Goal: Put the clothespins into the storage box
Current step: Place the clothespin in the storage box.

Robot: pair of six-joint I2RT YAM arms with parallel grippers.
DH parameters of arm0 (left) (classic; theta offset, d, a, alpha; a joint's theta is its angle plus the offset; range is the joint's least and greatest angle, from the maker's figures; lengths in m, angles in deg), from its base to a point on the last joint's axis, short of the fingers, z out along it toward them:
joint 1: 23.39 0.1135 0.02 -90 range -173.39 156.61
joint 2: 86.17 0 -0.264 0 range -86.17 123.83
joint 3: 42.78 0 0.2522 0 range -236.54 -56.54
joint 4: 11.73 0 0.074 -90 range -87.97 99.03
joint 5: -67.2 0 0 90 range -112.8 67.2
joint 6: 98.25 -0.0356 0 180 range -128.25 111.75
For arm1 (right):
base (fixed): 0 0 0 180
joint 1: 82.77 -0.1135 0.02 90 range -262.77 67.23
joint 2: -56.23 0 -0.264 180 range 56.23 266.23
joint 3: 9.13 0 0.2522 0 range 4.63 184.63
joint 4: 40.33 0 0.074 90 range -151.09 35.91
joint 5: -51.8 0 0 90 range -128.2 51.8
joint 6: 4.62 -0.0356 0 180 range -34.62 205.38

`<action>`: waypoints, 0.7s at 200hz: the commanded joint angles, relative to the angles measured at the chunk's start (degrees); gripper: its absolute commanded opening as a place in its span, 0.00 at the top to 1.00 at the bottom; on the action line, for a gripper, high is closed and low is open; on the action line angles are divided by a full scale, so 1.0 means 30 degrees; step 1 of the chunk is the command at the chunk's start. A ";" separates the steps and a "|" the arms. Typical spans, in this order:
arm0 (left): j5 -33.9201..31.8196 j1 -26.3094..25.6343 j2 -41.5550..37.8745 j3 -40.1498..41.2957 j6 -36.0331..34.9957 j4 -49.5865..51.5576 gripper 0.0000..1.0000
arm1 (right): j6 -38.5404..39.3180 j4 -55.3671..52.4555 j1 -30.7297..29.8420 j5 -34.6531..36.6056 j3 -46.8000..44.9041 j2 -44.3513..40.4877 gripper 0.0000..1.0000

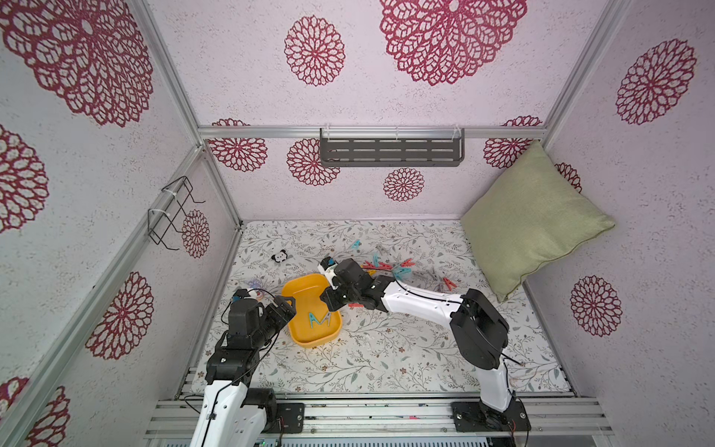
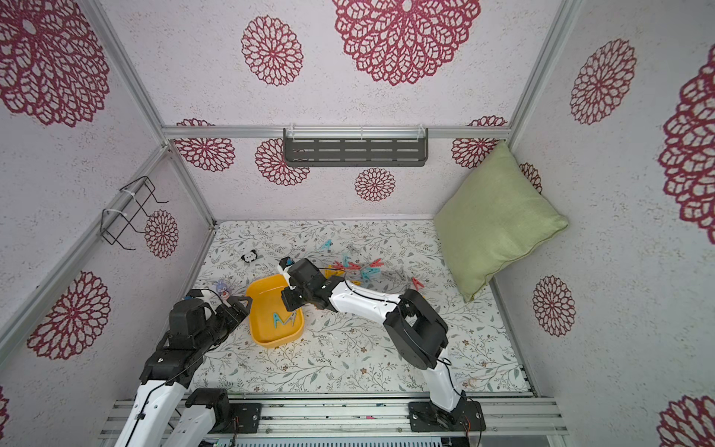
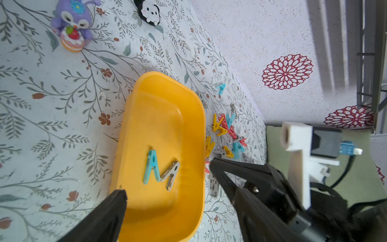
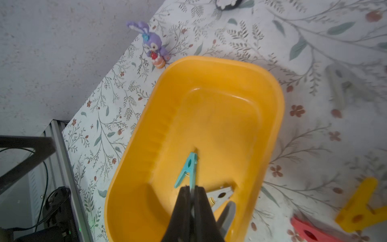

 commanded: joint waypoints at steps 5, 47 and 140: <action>0.0762 0.0302 -0.0412 0.0266 -0.0303 0.0516 0.11 | 0.0233 -0.0867 -0.0110 -0.0529 0.0969 0.0375 0.93; 0.1972 0.0302 0.0162 0.0751 0.0290 -0.0678 0.11 | 0.0426 -0.0837 -0.0114 -0.0353 0.0786 -0.0119 0.73; 0.1645 -0.2950 0.3815 0.0584 0.1145 -0.3981 0.13 | 0.0745 -0.0744 0.1088 0.2426 -0.2819 -0.3640 0.64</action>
